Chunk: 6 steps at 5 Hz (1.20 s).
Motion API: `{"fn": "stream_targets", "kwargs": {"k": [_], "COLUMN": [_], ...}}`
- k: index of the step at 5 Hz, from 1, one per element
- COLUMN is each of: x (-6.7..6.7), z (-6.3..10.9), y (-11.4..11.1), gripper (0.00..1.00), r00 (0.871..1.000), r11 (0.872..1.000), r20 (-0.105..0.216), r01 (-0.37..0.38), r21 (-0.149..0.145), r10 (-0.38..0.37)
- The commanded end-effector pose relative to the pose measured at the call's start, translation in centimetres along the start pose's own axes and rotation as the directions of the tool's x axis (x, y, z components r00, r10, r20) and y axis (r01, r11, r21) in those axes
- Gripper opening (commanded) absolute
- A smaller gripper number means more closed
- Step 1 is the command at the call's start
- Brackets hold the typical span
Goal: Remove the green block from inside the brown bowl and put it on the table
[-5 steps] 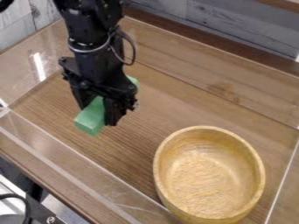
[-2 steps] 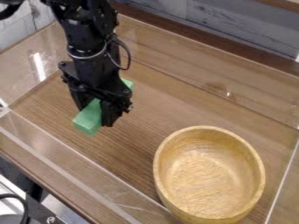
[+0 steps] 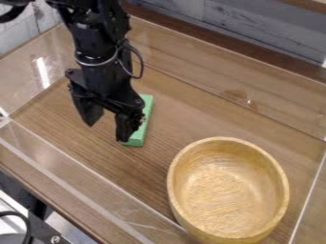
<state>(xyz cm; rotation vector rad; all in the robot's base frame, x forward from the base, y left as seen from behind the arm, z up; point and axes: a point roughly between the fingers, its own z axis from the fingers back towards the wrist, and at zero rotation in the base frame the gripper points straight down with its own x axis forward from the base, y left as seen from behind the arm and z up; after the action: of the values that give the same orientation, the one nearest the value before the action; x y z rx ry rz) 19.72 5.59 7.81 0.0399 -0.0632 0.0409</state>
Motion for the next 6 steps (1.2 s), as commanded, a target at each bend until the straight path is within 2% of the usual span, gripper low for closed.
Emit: {"fn": "stream_targets", "kwargs": {"k": [1, 6], "x": [1.2, 2.5], "z": [0.8, 0.8], "y": [0.1, -0.1], "gripper": [1.0, 1.0], "r00": [0.999, 0.997], "r11": [1.0, 0.998], "r20": [0.037, 0.034], "r01": [0.011, 0.066], "r21": [0.01, -0.012], "r10": [-0.011, -0.065]}}
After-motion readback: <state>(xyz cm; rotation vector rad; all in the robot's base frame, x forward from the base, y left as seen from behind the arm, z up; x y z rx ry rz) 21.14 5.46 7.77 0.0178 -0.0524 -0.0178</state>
